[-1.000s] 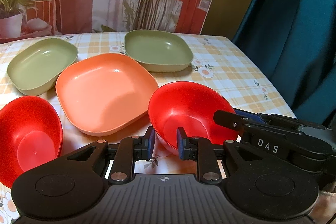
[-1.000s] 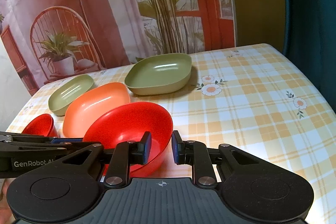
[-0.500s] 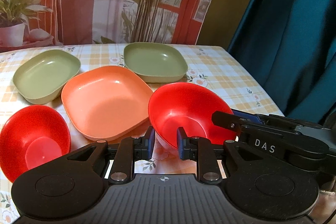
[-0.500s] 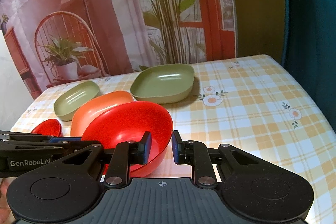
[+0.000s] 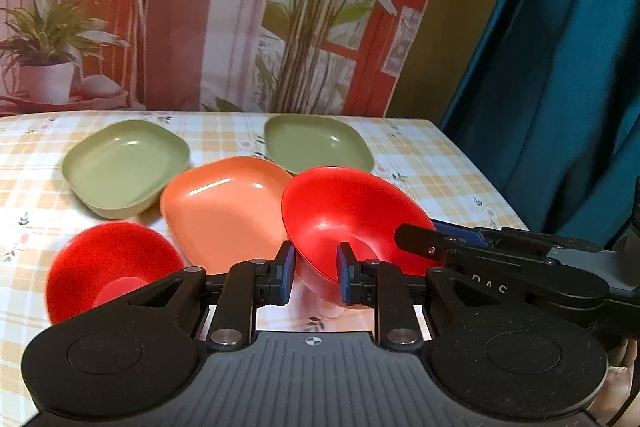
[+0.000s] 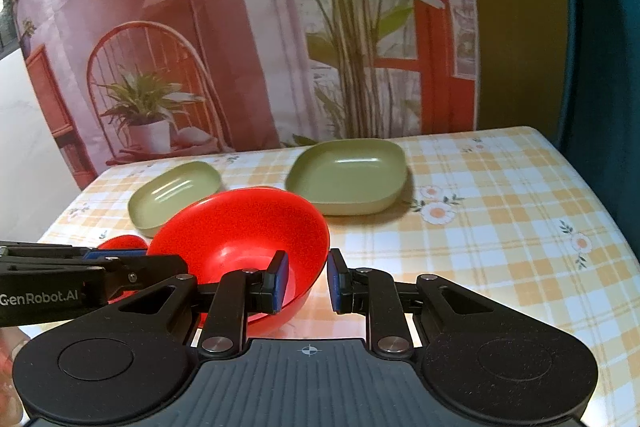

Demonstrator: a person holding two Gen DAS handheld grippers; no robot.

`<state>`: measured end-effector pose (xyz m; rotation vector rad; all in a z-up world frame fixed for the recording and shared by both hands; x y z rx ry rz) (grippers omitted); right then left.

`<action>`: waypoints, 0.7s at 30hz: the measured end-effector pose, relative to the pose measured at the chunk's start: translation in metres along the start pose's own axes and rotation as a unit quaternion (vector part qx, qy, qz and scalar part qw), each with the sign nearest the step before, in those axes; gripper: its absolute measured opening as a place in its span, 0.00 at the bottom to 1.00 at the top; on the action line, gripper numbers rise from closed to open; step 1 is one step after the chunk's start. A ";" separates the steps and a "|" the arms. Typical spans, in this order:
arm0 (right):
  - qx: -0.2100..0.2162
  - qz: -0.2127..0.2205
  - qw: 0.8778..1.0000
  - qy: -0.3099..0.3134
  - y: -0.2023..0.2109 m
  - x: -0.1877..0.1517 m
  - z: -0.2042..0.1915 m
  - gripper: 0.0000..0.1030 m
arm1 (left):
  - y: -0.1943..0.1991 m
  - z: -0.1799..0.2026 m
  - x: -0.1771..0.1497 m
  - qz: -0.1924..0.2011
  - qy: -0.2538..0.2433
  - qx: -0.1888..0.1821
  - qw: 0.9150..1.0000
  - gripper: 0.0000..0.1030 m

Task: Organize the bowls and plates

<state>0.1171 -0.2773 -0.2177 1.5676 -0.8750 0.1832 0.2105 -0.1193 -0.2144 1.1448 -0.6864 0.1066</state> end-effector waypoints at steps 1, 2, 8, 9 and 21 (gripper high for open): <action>0.003 -0.001 1.000 0.002 -0.001 0.002 -0.004 0.20 | 0.002 -0.003 0.001 0.002 0.003 0.002 1.000 0.23; 0.004 -0.001 1.000 0.006 -0.002 0.003 -0.008 0.20 | 0.004 -0.005 0.001 0.004 0.006 0.003 1.000 0.23; 0.009 -0.007 0.999 0.034 -0.006 0.010 -0.036 0.20 | 0.018 -0.025 0.001 0.019 0.024 0.011 0.999 0.23; 0.010 -0.008 0.999 0.039 -0.007 0.011 -0.042 0.20 | 0.020 -0.029 0.000 0.021 0.027 0.013 0.999 0.23; 0.037 -0.029 0.995 0.091 -0.031 0.018 -0.110 0.20 | 0.047 -0.086 -0.009 0.033 0.067 0.038 0.996 0.23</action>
Point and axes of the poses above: each gripper's, at about its wrist camera, not at the fingertips, and y roughly against the way its jaws point, z to its right, x to its top, the point moved 7 cm from there along -y, roughly the way its jaws point, and after that the axes turned 14 degrees about -z, right-handed, at the moved point
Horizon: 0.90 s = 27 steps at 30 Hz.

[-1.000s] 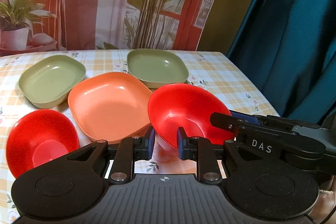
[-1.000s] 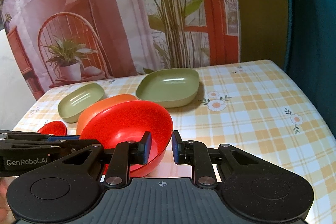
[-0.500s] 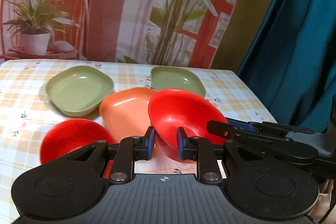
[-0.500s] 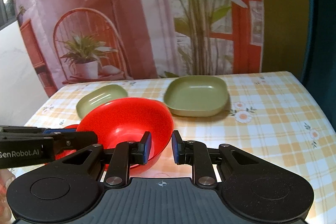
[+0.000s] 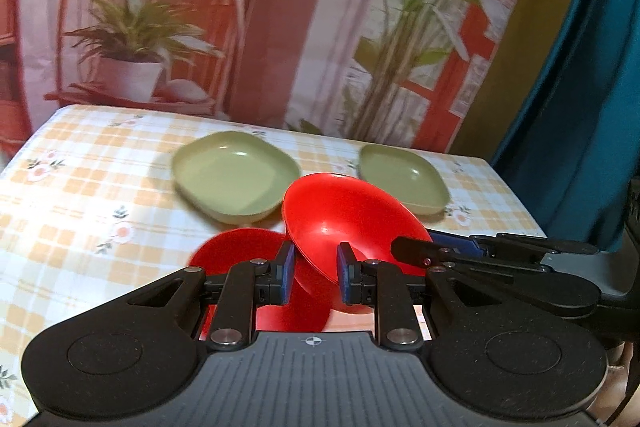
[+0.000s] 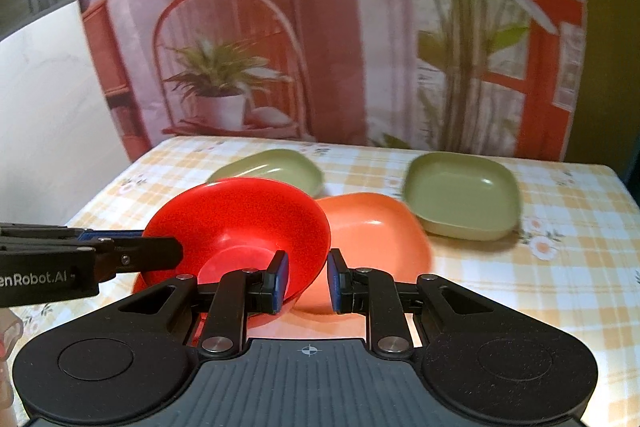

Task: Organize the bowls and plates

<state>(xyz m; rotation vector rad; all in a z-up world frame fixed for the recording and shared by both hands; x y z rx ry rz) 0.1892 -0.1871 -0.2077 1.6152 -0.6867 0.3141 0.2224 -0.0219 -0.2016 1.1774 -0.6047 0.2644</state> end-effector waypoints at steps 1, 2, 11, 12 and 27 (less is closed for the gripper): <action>0.002 -0.002 1.000 0.006 -0.003 0.001 -0.005 0.20 | 0.001 -0.005 0.000 0.001 0.005 0.002 1.000 0.23; 0.003 -0.004 1.000 0.010 -0.006 0.002 -0.010 0.20 | 0.001 -0.010 0.000 0.001 0.010 0.004 1.000 0.23; 0.007 -0.018 0.999 0.043 -0.026 0.003 -0.037 0.20 | -0.002 -0.038 -0.007 -0.012 0.032 0.023 0.999 0.23; 0.008 -0.021 0.999 0.043 -0.028 0.002 -0.037 0.20 | -0.003 -0.039 -0.008 -0.014 0.034 0.022 0.999 0.23; 0.013 -0.048 0.997 0.053 -0.043 -0.007 -0.043 0.21 | -0.014 -0.048 -0.022 -0.033 0.041 0.034 0.998 0.23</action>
Point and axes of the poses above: each gripper's, at about its wrist camera, not at the fingertips, and y roughly against the way its jaws point, z to its right, x to its top, the point moved 7 cm from there along -y, roughly the way its jaws point, and after that the axes turned 14 degrees about -z, right-handed, at the moved point
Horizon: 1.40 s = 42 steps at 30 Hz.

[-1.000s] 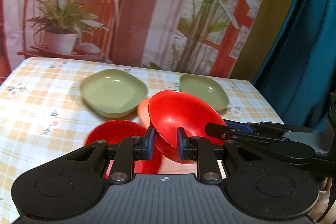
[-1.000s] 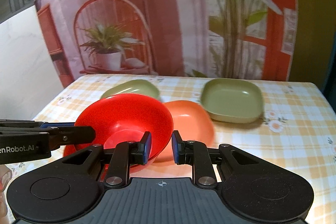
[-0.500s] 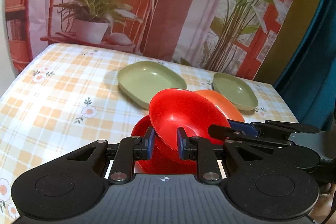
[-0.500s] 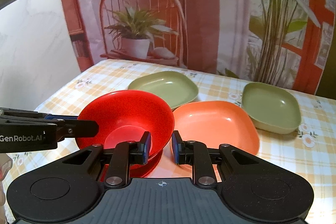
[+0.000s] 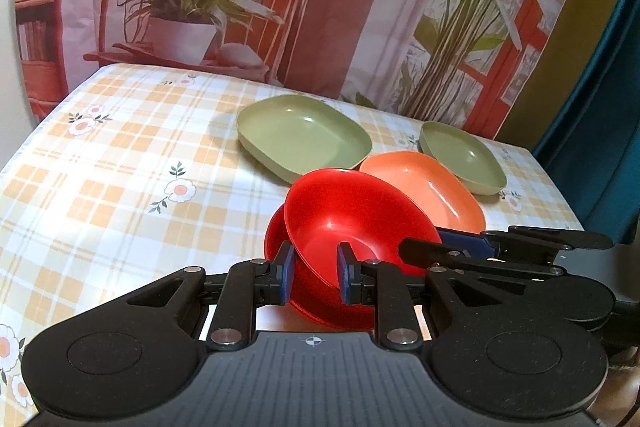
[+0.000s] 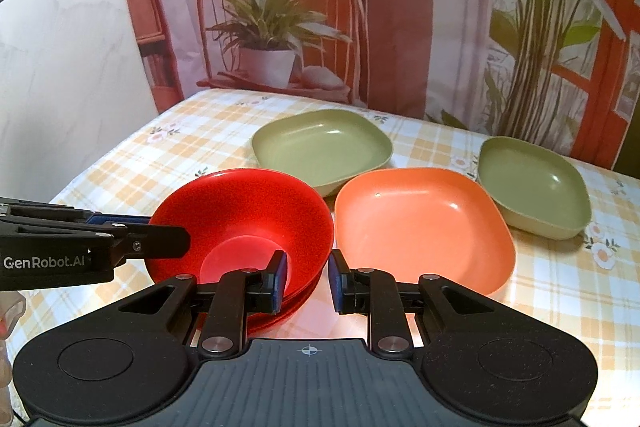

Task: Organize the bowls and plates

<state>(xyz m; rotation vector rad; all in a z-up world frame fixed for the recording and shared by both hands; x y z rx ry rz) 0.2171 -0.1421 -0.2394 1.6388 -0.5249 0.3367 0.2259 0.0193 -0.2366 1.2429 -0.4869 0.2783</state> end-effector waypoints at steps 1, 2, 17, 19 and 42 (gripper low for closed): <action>0.000 -0.001 1.000 0.001 -0.001 0.000 0.000 0.21 | -0.001 0.000 -0.001 0.000 0.000 0.001 1.000 0.23; 0.000 -0.003 1.000 0.001 -0.002 -0.001 -0.001 0.21 | -0.001 -0.001 -0.001 -0.001 0.001 0.001 1.000 0.23; 0.006 -0.018 1.000 0.008 -0.008 -0.009 -0.006 0.24 | -0.003 -0.001 -0.006 -0.007 0.002 0.012 1.000 0.23; 0.006 -0.019 1.000 0.008 -0.007 -0.010 -0.007 0.24 | -0.003 -0.001 -0.007 -0.008 0.002 0.012 1.000 0.23; 0.010 0.006 1.000 -0.009 0.011 -0.010 0.010 0.24 | 0.004 -0.002 -0.003 0.006 0.022 0.041 0.999 0.39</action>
Point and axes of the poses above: each gripper's, at about its wrist camera, not at the fingertips, and y roughly against the way its jaws point, z to its right, x to its top, the point moved 7 cm from there along -y, roughly the way its jaws point, and after that the axes turned 14 degrees about -z, right-handed, at the moved point
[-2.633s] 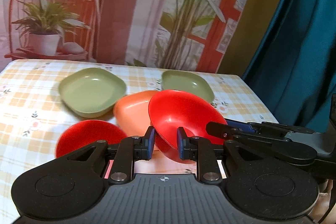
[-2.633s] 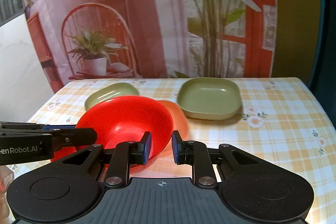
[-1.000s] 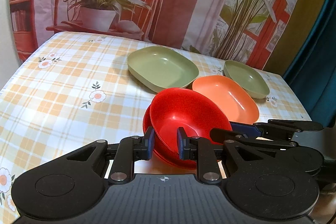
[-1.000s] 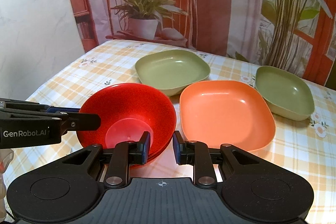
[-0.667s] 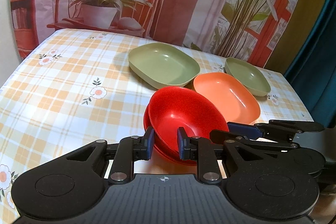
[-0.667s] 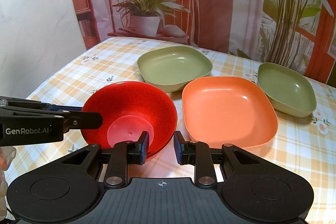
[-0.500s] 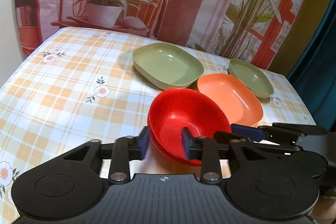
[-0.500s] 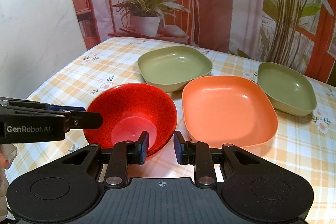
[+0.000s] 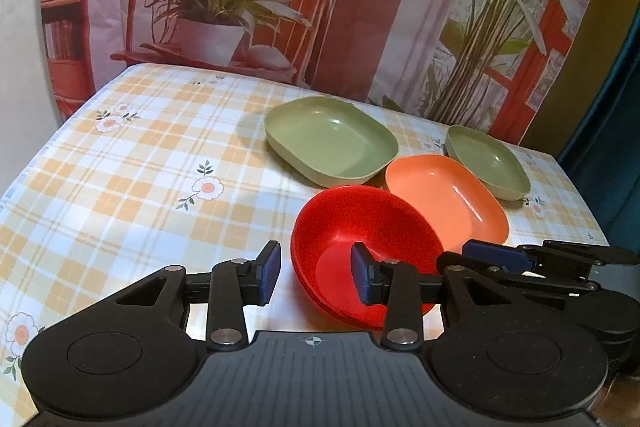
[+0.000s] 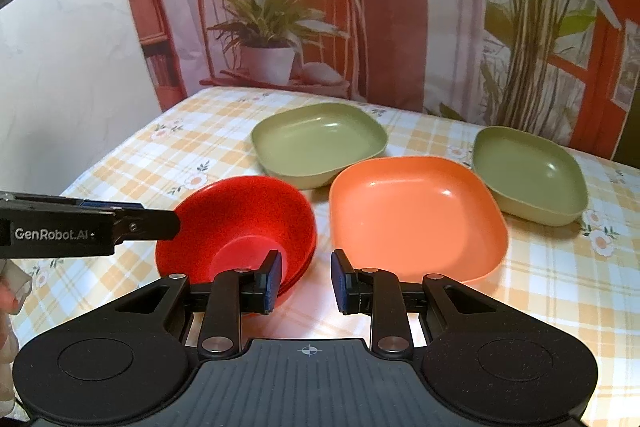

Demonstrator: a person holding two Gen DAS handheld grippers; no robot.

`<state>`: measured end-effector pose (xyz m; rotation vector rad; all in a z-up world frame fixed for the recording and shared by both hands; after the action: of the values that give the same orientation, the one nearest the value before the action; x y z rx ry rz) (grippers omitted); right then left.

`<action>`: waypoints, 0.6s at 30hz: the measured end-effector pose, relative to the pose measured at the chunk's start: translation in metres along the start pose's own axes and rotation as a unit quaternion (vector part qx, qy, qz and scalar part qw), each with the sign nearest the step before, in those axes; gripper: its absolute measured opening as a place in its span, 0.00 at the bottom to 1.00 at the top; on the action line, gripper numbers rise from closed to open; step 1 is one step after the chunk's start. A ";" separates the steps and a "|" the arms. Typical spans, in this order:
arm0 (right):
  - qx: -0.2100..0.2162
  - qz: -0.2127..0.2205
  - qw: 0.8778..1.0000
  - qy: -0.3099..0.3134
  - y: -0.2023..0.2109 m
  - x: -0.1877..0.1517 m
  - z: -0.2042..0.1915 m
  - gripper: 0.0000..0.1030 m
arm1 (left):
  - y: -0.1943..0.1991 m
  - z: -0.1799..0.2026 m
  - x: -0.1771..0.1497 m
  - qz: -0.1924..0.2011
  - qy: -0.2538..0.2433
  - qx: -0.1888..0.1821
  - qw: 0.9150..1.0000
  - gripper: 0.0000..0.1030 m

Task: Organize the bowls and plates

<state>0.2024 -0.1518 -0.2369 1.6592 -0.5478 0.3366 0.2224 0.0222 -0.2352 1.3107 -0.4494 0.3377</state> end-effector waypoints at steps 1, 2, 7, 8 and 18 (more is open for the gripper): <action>-0.001 0.002 1.000 -0.002 0.001 0.000 0.002 0.24 | 0.000 0.001 0.000 0.000 -0.001 -0.001 1.000 0.39; -0.001 0.003 1.000 -0.003 0.002 0.001 0.005 0.24 | 0.001 0.001 0.000 0.000 -0.001 -0.001 1.000 0.39; -0.006 0.010 1.000 -0.007 0.004 0.003 0.015 0.24 | 0.001 0.002 0.004 -0.003 -0.004 -0.004 1.000 0.39; -0.009 0.013 1.000 -0.007 0.005 0.004 0.017 0.24 | 0.000 0.002 0.005 -0.004 -0.007 -0.002 1.000 0.39; -0.005 0.028 1.000 -0.002 0.009 0.024 0.030 0.24 | 0.005 0.000 0.030 0.009 -0.012 0.001 1.000 0.39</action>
<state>0.2156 -0.1863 -0.2222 1.6382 -0.5980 0.3715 0.2463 0.0231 -0.2157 1.3140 -0.4812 0.3374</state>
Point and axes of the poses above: each gripper's, at about its wrist camera, not at the fingertips, and y roughly against the way its jaws point, z to its right, x to its top, the point moved 7 cm from there along -y, roughly the way its jaws point, and after that the axes turned 14 degrees about -z, right-handed, at the moved point
